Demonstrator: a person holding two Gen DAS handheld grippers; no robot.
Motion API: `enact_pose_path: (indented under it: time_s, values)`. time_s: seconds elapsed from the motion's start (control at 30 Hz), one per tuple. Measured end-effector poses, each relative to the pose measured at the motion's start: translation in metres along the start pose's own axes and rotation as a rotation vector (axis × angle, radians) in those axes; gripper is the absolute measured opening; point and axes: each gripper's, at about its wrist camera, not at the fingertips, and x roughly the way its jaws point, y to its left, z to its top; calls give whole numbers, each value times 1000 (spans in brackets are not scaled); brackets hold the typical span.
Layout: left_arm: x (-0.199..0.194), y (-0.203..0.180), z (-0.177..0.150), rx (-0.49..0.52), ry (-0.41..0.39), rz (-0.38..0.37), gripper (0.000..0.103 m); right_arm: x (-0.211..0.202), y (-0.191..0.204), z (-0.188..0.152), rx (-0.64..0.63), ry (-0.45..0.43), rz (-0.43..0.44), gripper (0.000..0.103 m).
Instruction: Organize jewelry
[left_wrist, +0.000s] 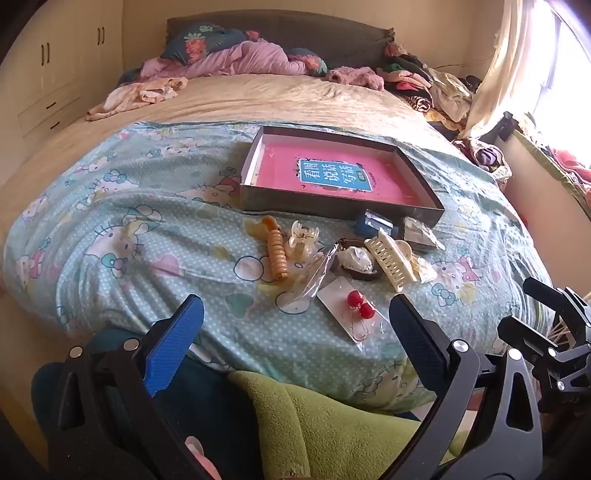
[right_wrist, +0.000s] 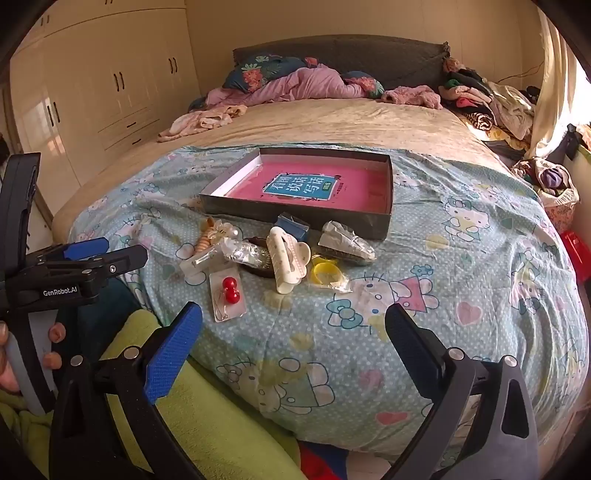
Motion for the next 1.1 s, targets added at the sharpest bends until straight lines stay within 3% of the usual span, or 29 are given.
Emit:
enact_pose_path:
  time_s: [1.1]
  values:
    - [-10,-4,0,11,-22,-3,94,-10,8,2,-29,-29,9,99]
